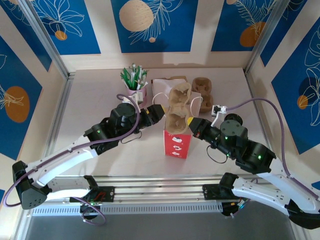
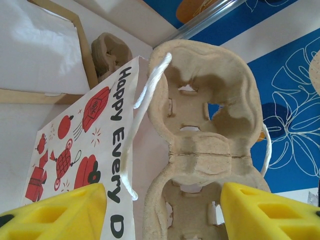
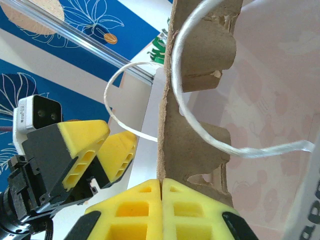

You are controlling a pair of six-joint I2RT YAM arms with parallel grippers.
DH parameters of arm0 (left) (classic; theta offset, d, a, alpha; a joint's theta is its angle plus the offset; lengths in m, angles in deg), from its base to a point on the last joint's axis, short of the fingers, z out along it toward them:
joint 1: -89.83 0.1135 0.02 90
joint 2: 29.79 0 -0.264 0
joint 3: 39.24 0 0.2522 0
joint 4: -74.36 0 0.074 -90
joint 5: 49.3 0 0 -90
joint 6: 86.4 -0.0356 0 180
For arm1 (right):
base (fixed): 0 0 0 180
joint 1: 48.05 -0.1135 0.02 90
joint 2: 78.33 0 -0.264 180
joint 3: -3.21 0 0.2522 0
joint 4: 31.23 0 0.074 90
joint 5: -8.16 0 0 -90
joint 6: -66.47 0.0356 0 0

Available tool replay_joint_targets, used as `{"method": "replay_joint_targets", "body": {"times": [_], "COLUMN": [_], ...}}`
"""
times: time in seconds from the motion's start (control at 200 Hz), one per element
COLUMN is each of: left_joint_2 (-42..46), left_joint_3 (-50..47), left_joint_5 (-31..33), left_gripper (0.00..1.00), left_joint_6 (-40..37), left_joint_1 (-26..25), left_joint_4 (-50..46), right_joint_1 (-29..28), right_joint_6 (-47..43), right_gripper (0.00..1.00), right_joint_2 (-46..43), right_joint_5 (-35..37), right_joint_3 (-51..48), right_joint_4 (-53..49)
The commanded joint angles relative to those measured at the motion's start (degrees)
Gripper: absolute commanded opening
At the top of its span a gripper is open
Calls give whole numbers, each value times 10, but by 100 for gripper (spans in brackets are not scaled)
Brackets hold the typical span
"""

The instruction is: Pack the takeout coffee

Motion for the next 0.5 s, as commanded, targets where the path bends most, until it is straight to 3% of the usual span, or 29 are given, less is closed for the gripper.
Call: {"method": "replay_joint_targets", "body": {"times": [0.0, 0.49], "left_joint_2": [4, -15], "left_joint_3": [9, 3], "left_joint_5": [-10, -34], "left_gripper": [61, 62], "left_joint_6": [-18, -23], "left_joint_1": [5, 3], "left_joint_4": [-4, -22], "right_joint_1": [2, 3], "right_joint_6": [27, 89], "right_gripper": [0, 0], "right_joint_2": [-16, -69], "right_joint_5": [11, 59], "right_joint_3": [-17, -81], "right_joint_4": [12, 36]}}
